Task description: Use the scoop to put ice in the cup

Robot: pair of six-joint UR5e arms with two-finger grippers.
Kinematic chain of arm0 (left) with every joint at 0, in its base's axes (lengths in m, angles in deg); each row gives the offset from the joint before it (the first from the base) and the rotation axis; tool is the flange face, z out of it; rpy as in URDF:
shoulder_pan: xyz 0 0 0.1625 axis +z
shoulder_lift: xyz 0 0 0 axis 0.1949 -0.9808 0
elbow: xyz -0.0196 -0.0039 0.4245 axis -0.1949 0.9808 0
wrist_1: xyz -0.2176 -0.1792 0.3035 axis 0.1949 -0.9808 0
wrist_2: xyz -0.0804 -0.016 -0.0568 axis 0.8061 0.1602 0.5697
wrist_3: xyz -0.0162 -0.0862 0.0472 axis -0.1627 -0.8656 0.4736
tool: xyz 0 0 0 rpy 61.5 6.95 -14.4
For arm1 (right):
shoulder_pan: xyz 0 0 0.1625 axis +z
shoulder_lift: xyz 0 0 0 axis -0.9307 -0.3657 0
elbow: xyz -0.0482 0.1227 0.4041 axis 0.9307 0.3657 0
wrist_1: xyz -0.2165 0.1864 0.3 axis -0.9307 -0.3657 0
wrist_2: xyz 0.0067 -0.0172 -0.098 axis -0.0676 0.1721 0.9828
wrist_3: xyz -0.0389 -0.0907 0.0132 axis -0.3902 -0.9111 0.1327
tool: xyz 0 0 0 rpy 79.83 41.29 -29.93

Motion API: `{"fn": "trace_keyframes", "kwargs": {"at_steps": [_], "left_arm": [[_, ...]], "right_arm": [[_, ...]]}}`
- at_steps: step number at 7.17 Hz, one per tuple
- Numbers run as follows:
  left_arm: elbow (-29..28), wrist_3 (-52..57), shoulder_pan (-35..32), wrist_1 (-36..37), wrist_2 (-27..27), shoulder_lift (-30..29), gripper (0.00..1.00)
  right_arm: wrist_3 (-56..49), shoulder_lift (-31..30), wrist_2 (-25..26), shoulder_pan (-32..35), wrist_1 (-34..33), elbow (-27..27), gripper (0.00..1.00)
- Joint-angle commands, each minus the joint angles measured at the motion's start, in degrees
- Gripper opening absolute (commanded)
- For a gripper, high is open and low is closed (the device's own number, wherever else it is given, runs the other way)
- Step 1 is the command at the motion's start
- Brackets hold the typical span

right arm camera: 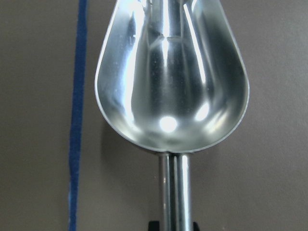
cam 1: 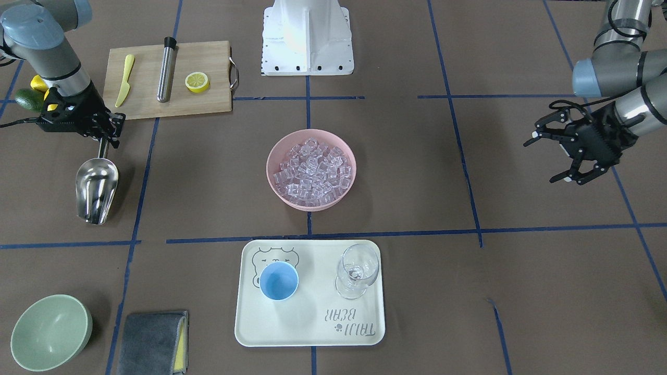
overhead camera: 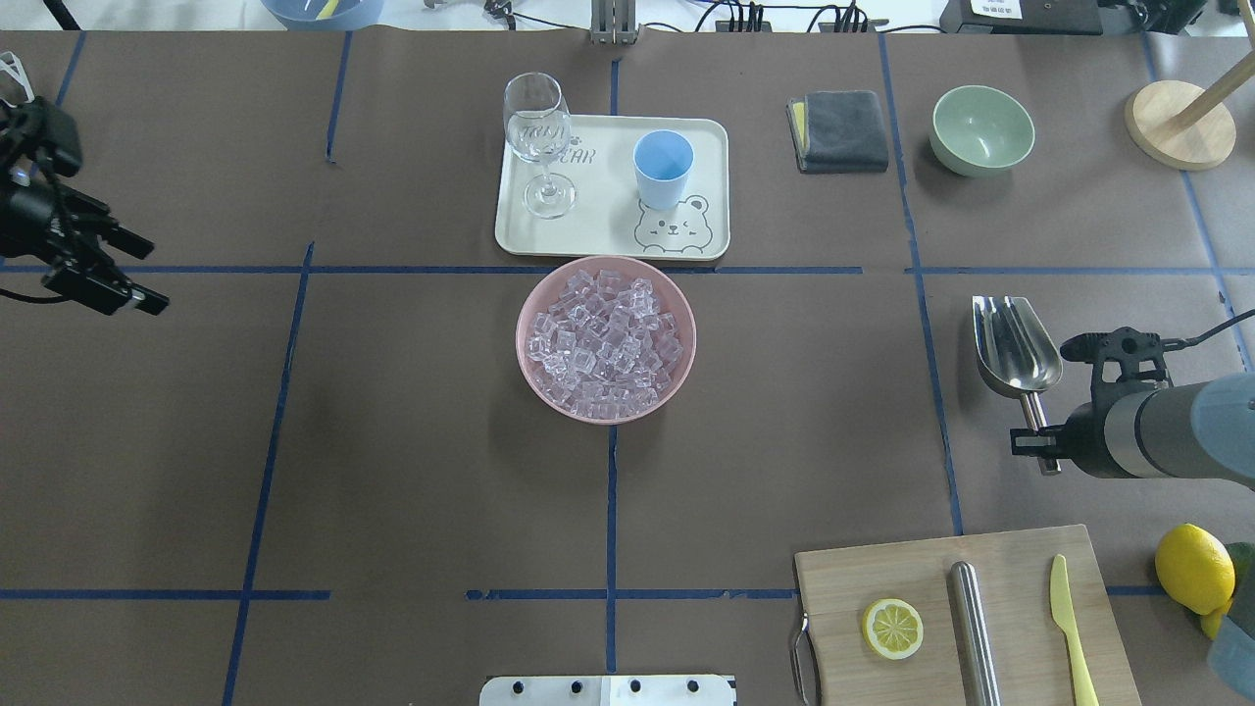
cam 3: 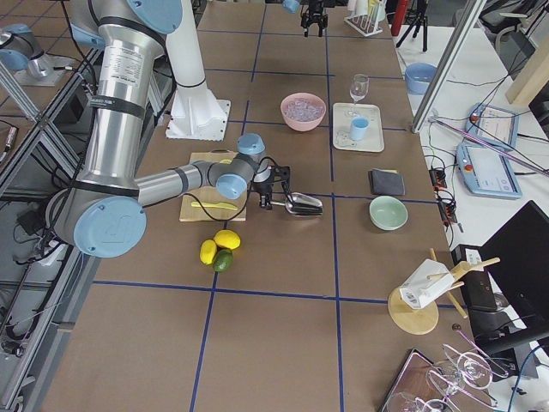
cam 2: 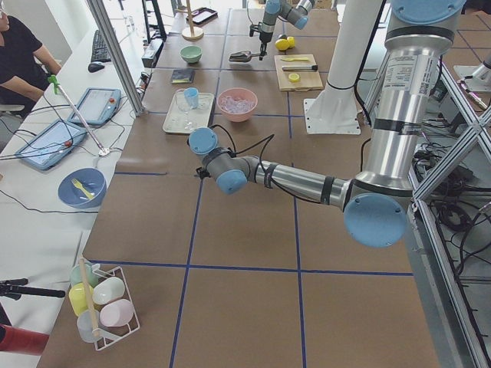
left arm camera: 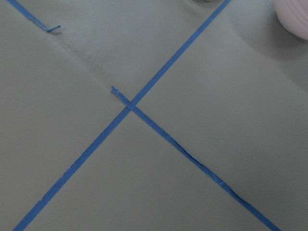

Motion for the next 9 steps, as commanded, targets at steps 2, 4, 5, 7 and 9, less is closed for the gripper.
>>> {"fn": "trace_keyframes", "kwargs": {"at_steps": [2, 4, 5, 7, 9], "left_arm": [[-5.1, 0.0, 13.0, -10.8, -9.2, -9.3, 1.0], [-5.4, 0.0, 17.9, -13.6, -16.5, -13.4, 1.0], [-5.4, 0.0, 20.6, -17.8, -20.2, -13.7, 1.0], [-6.6, -0.1, 24.7, -21.3, -28.5, -15.3, 1.0], [-9.1, -2.4, 26.1, -21.4, -28.7, -17.1, 1.0]], "right_arm": [[-1.8, -0.1, -2.7, 0.7, -0.3, -4.6, 0.0], [-1.8, 0.6, -7.4, 4.1, -0.5, -6.8, 0.0], [-3.6, 0.7, -7.7, 3.4, -0.4, -7.2, 0.0], [-12.4, 2.6, -7.7, 3.5, -0.6, -9.0, 0.0], [-12.7, 9.1, -8.2, 1.6, -7.4, -11.1, 0.0]]}}
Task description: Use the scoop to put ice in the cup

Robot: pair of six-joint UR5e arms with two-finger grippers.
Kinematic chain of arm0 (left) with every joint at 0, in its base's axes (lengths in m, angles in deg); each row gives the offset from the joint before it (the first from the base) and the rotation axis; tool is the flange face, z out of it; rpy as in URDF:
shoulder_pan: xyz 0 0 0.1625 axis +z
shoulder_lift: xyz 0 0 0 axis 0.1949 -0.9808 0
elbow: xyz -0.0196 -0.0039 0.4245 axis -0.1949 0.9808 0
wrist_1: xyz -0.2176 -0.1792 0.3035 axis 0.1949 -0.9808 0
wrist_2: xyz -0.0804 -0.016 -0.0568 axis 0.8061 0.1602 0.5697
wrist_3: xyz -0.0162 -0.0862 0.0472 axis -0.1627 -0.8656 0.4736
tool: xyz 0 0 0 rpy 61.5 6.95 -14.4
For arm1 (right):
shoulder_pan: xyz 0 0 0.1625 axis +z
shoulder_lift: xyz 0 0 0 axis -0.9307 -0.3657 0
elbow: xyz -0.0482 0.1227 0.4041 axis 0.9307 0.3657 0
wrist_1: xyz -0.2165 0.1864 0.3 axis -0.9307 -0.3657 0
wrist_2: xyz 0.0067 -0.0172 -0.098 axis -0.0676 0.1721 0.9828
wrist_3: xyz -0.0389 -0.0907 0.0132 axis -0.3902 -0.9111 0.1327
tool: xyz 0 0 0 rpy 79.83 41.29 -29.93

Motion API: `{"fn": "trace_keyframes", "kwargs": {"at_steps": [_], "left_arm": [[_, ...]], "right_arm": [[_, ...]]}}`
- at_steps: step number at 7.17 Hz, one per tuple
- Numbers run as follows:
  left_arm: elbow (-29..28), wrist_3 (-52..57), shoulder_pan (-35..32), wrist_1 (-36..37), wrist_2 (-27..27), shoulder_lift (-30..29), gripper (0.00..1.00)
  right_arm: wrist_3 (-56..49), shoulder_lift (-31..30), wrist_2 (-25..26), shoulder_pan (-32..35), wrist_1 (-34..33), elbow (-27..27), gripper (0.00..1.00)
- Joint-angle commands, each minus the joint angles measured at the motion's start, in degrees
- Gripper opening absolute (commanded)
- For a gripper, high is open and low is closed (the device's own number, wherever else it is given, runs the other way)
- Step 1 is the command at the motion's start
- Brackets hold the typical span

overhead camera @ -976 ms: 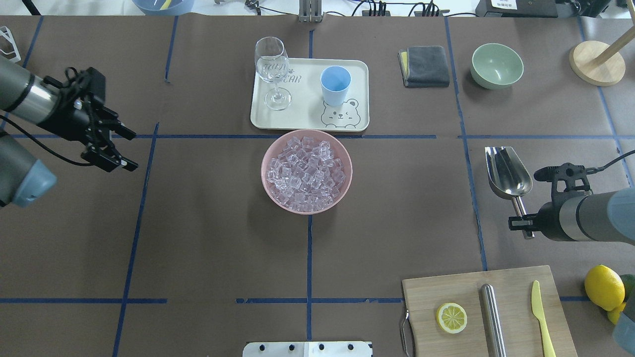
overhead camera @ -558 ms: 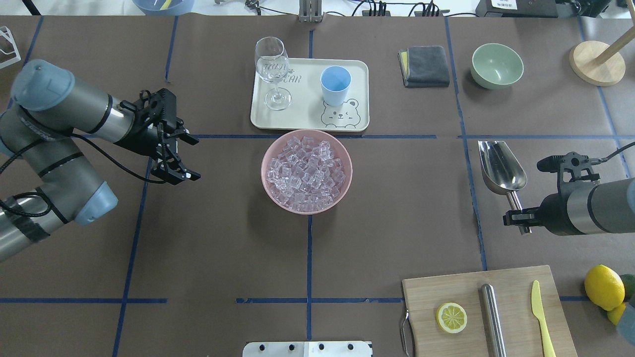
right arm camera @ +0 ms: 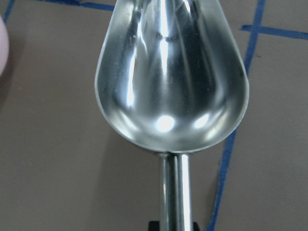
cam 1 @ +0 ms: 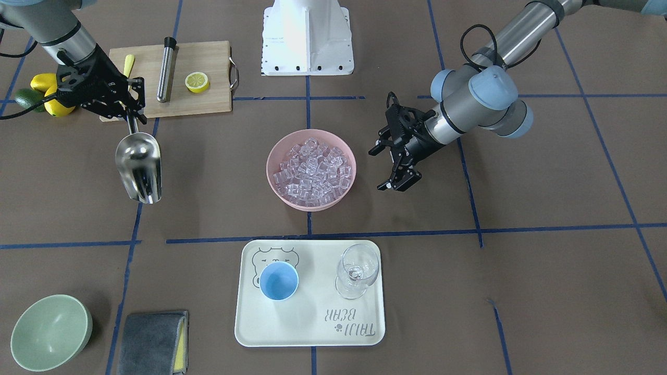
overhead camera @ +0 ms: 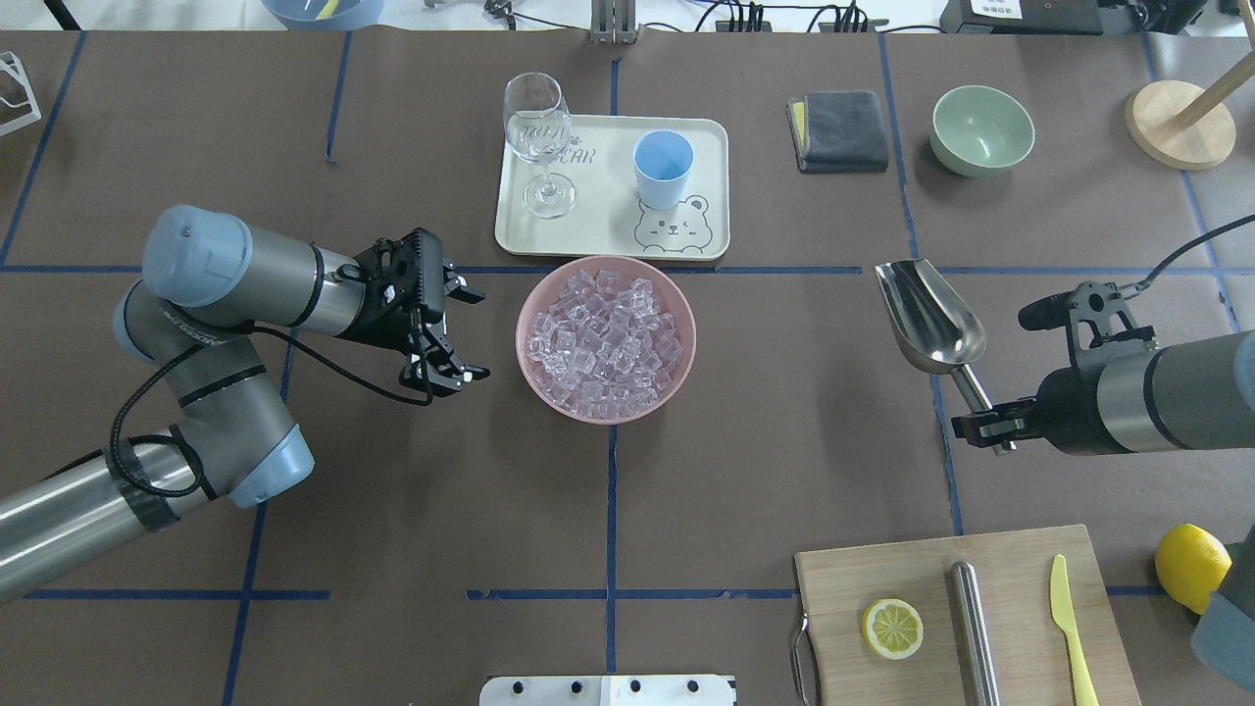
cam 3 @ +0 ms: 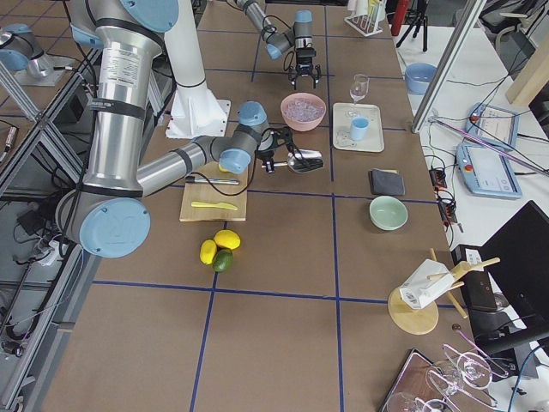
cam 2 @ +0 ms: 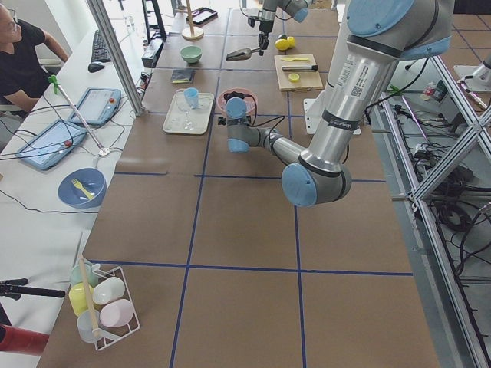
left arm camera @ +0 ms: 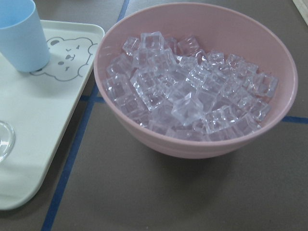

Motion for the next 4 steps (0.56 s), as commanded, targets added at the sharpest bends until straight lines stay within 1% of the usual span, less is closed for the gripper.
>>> {"fn": "trace_keyframes", "kwargs": {"at_steps": [1, 2, 3, 4], "left_arm": [[-1.2, -5.2, 1.8, -0.3, -0.8, -0.8, 1.0], [-1.5, -5.3, 2.1, -0.2, -0.8, -0.9, 1.0], [-2.1, -5.3, 2.2, -0.3, -2.0, -1.4, 1.0], [-3.2, -5.4, 2.6, -0.3, -3.0, -2.3, 1.0]], "right_arm": [[-1.8, 8.2, -0.5, -2.0, -11.2, -3.9, 0.0], [-3.2, 11.7, -0.5, -3.2, -15.3, -4.3, 0.0], [-6.9, 14.4, -0.6, -3.3, -20.4, -4.9, 0.0], [-12.8, 20.7, -0.9, -3.2, -30.4, -5.1, 0.0]]}}
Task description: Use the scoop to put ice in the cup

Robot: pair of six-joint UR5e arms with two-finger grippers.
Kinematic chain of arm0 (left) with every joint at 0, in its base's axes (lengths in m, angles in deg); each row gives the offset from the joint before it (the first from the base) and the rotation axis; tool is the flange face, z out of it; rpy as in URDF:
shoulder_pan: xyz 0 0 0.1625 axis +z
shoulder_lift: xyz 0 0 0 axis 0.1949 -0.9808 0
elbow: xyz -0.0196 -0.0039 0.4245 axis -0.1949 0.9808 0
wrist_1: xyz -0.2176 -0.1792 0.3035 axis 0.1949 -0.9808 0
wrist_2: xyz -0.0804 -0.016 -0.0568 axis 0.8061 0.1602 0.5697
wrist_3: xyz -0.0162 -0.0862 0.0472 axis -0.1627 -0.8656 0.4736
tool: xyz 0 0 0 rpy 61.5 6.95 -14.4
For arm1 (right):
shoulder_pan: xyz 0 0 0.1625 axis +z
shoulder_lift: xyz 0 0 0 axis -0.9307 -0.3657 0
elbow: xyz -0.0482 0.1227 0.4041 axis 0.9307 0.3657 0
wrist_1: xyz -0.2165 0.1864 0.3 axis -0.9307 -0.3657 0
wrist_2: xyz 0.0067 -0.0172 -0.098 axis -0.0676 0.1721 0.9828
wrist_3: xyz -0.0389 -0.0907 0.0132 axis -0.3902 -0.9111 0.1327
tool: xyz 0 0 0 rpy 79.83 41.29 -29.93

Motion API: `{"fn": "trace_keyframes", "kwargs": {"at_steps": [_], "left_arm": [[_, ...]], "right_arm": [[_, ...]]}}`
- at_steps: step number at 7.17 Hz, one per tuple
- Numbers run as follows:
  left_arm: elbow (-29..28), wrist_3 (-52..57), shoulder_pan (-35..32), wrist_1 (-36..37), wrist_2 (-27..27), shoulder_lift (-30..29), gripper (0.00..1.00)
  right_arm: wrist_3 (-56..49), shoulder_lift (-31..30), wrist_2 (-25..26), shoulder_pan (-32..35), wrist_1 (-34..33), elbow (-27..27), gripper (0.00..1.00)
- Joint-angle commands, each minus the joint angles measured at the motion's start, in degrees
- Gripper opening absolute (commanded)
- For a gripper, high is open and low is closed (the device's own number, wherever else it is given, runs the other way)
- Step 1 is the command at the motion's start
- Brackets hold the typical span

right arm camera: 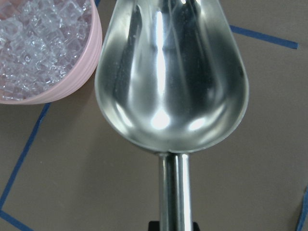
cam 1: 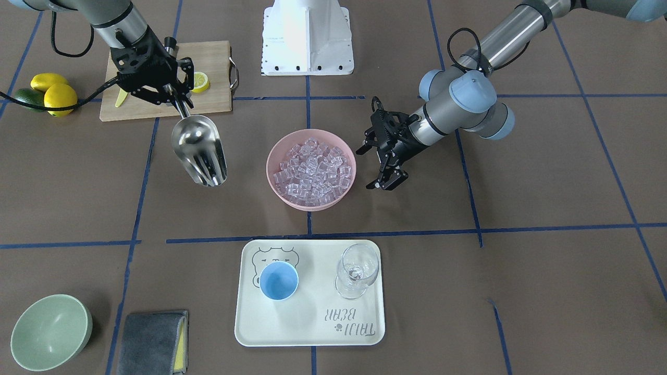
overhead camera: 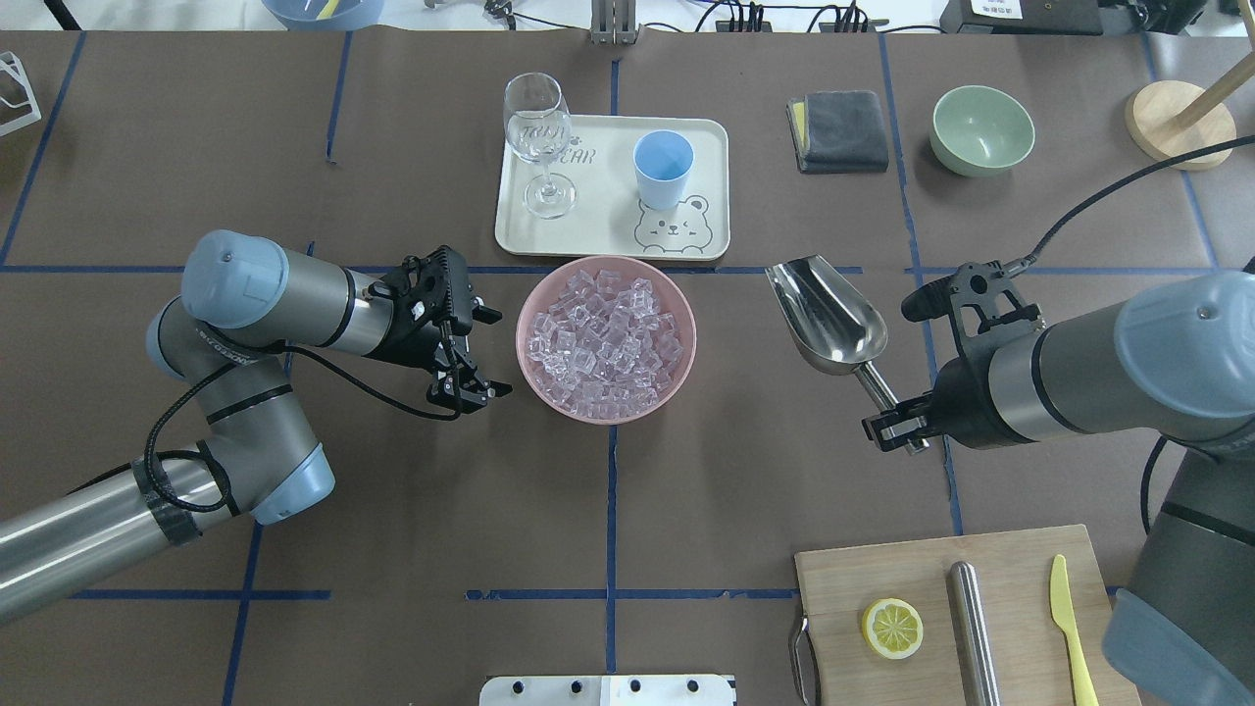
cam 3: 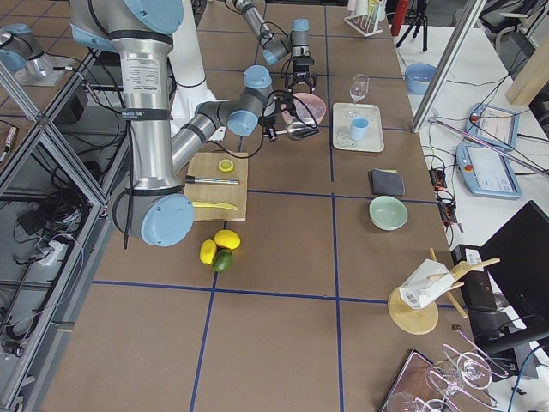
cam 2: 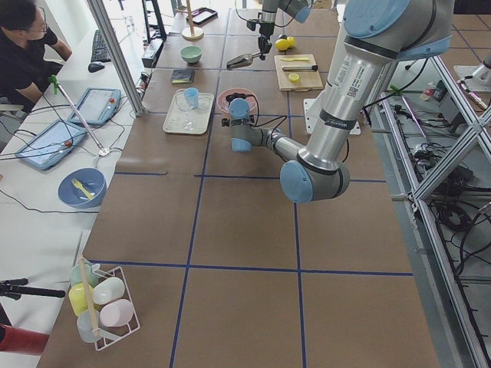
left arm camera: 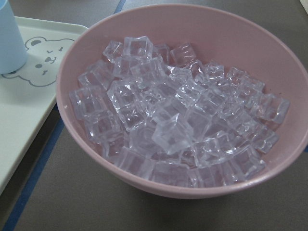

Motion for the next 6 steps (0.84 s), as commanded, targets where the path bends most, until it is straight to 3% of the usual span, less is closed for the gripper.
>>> {"fn": "trace_keyframes", "kwargs": {"at_steps": [1, 2, 4, 6], "left_arm": [[-1.0, -0.2, 0.4, -0.1, -1.2, -0.9, 1.0], [-1.0, -0.2, 0.4, -0.2, -1.2, -0.9, 1.0], [-1.0, -0.2, 0.4, -0.2, -1.2, -0.9, 1.0], [-1.1, -0.2, 0.4, -0.2, -1.3, -0.9, 1.0]], "right_arm": [[-12.9, 14.4, -0.5, 0.0, -23.1, -0.5, 0.0], [-19.2, 21.2, -0.4, 0.0, -33.9, 0.0, 0.0], [-30.3, 27.0, 0.0, -0.1, -42.2, 2.3, 0.0], [-39.9, 37.4, 2.0, 0.0, -56.6, 8.4, 0.0]]}}
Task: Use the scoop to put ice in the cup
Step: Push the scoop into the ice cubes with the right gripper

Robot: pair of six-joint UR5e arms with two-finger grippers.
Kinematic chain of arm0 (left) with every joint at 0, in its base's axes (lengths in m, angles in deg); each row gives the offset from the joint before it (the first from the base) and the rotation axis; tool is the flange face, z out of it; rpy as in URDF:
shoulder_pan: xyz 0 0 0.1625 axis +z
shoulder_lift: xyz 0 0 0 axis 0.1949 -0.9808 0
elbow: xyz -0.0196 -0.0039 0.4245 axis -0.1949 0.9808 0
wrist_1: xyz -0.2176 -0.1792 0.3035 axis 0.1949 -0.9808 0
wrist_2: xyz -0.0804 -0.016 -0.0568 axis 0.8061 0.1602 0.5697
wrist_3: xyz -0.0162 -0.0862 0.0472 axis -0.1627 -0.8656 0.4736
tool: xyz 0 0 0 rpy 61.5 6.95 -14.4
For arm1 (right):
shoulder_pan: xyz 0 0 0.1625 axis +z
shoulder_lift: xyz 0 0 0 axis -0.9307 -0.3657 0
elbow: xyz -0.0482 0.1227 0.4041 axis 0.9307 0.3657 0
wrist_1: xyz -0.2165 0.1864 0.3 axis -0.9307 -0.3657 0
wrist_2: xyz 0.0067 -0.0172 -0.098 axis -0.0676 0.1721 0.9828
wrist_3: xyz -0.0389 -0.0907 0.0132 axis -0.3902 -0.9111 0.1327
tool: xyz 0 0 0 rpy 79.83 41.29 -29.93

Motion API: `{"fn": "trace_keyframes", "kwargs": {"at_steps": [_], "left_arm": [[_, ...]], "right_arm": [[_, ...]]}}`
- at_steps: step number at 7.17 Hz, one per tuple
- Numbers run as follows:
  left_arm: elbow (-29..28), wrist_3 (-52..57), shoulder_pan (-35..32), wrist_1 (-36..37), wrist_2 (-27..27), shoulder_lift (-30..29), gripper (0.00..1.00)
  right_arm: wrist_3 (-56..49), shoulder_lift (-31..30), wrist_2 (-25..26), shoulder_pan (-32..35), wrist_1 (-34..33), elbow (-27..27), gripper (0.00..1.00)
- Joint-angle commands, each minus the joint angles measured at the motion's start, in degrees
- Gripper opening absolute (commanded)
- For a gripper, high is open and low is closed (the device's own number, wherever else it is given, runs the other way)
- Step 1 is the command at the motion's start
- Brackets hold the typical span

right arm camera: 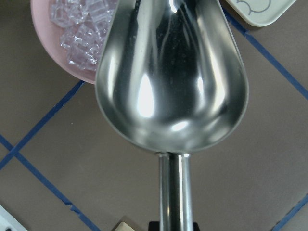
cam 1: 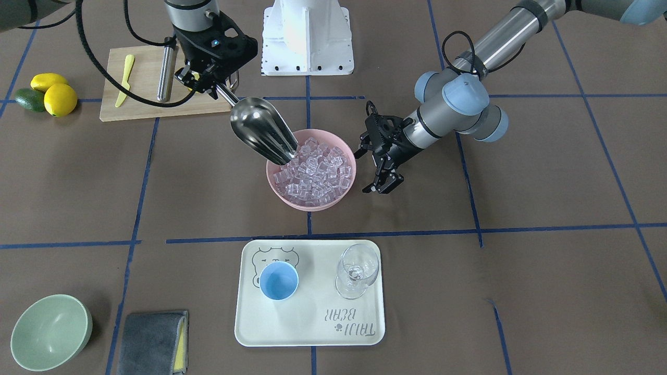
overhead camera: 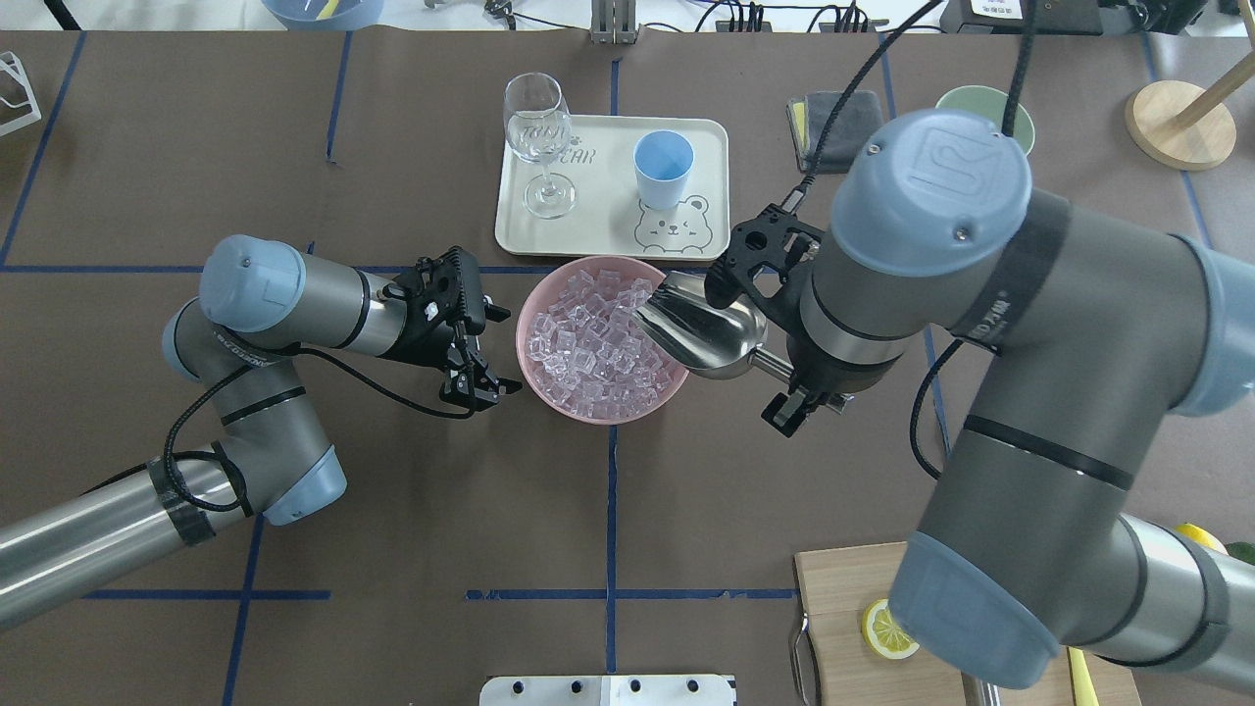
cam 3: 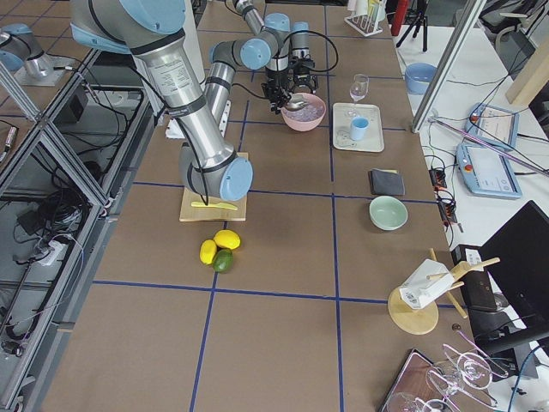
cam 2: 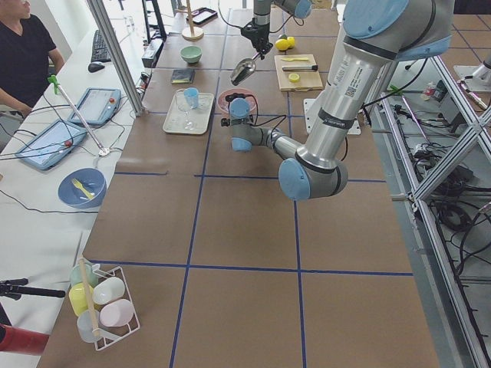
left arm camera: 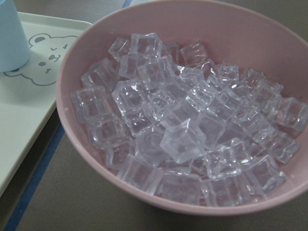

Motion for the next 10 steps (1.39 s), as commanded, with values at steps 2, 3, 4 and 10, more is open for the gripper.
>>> {"fn": "trace_keyframes", "kwargs": {"at_steps": [2, 3, 4, 10], "left_arm": [[0.0, 0.0, 0.0, -0.1, 0.0, 0.0, 1.0], [0.0, 0.0, 0.0, -0.3, 0.0, 0.0, 1.0], [0.0, 0.0, 0.0, -0.4, 0.0, 0.1, 1.0], [-0.1, 0.0, 0.2, -1.5, 0.0, 0.2, 1.0]], "right_arm": [[-11.3, 8.8, 3.7, 0.0, -13.6, 7.3, 0.0], [-15.0, 13.8, 4.2, 0.0, -18.0, 13.4, 0.0], [-16.6, 17.6, 5.4, 0.0, -20.8, 17.9, 0.0], [-21.2, 24.6, 9.8, -1.4, -22.5, 33.1, 0.0]]}}
